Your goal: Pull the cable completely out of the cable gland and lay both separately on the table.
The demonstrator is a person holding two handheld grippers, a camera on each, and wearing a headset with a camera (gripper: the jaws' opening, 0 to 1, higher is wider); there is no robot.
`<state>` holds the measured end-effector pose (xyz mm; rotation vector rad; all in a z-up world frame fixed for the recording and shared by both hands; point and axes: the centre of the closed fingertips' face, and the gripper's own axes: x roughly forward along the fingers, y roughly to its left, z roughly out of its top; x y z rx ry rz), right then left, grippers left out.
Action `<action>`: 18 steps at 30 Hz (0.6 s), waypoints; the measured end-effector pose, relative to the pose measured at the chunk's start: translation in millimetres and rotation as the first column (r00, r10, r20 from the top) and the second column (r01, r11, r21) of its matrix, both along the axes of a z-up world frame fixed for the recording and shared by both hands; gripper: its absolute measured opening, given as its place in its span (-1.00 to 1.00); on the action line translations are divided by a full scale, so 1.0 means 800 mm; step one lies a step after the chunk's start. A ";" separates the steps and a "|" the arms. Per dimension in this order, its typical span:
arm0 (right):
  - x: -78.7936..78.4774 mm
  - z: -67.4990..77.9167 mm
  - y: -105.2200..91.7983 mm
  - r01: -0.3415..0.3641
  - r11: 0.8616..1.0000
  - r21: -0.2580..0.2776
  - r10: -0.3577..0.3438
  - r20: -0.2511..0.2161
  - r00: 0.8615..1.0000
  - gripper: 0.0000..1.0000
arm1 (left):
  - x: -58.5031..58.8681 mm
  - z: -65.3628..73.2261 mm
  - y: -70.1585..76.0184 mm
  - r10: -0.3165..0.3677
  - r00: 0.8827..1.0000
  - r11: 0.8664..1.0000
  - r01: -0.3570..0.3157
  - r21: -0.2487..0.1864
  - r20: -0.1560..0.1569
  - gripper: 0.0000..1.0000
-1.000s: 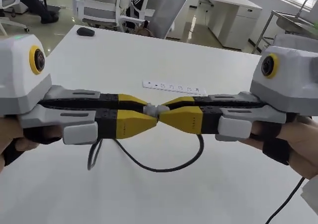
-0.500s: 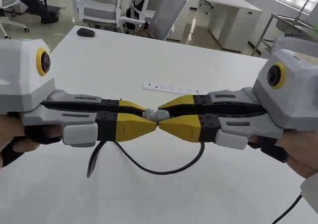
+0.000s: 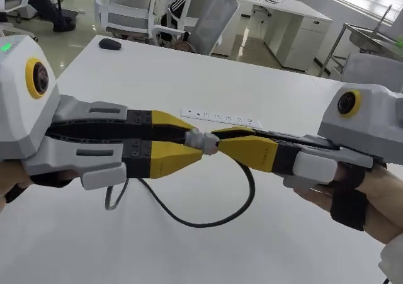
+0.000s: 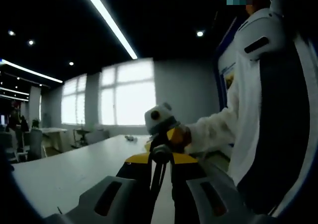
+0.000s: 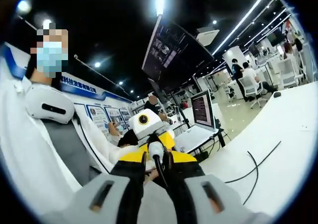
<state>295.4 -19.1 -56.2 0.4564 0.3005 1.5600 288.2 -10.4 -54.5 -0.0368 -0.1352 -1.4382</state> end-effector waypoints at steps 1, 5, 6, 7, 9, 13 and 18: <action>-0.001 0.001 0.000 -0.003 1.000 0.007 0.003 -0.008 1.000 -0.69 | 0.000 0.000 0.000 -0.003 1.000 1.000 0.003 -0.001 0.001 -0.70; -0.004 0.004 0.002 -0.019 1.000 0.023 0.020 -0.044 0.999 -0.72 | -0.003 -0.002 0.000 -0.006 1.000 1.000 0.006 0.006 0.017 -0.70; -0.009 -0.001 0.005 -0.038 0.999 0.008 0.039 -0.054 0.998 -0.69 | -0.003 -0.002 -0.001 -0.005 1.000 1.000 0.005 0.006 0.025 -0.70; -0.010 -0.004 0.007 -0.039 0.999 -0.003 0.039 -0.056 0.998 -0.67 | -0.004 -0.002 -0.001 -0.007 1.000 1.000 0.007 0.004 0.027 -0.70; -0.014 -0.007 0.010 -0.059 0.998 -0.008 0.058 -0.069 0.996 -0.72 | -0.005 -0.001 -0.002 -0.010 0.999 1.000 0.010 0.000 0.033 -0.70; -0.016 -0.004 0.011 -0.066 0.998 0.010 0.067 -0.091 0.994 -0.76 | -0.004 0.001 -0.001 -0.012 0.999 1.000 0.012 -0.003 0.036 -0.70; -0.014 -0.008 0.013 -0.053 0.998 -0.023 0.051 -0.078 0.996 -0.78 | 0.000 -0.004 -0.002 -0.002 1.000 1.000 0.002 0.025 0.031 -0.70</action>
